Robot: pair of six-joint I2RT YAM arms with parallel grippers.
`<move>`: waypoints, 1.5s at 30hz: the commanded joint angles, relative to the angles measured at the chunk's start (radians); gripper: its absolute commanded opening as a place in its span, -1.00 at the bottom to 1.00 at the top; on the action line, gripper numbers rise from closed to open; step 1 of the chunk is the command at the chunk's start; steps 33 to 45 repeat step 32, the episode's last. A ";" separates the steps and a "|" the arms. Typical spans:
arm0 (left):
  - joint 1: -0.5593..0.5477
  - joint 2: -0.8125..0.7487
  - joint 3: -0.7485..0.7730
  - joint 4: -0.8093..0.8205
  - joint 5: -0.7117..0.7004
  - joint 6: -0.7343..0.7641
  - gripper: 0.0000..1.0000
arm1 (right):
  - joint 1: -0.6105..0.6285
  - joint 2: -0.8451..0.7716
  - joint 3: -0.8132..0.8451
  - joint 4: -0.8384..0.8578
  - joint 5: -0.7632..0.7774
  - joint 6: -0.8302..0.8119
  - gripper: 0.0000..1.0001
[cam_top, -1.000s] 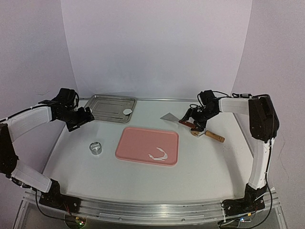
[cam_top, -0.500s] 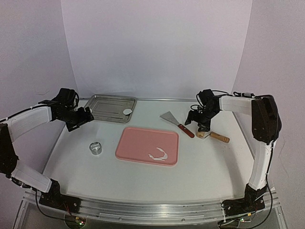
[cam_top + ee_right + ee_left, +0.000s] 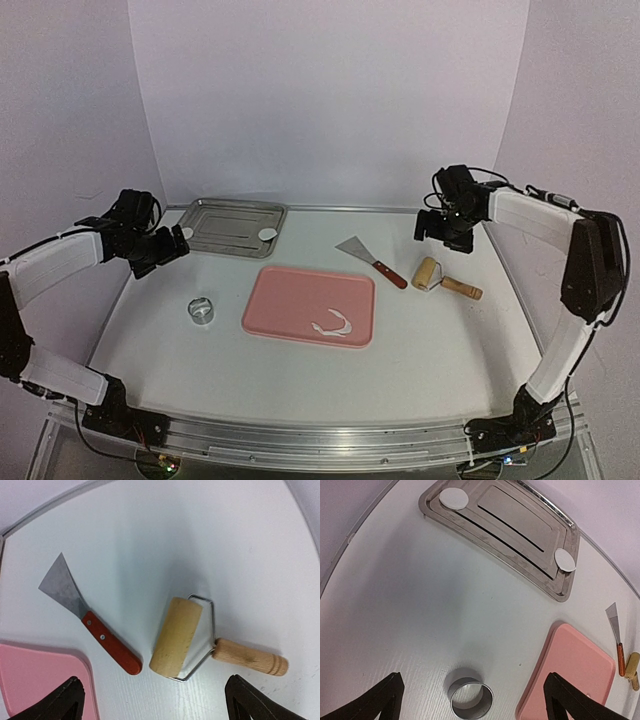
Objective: Roll out the dumpling wrappers from the dough
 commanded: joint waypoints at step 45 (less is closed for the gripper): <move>0.004 -0.458 -0.109 0.040 -0.390 0.070 0.99 | -0.010 -0.873 -0.682 0.573 0.351 -0.453 0.96</move>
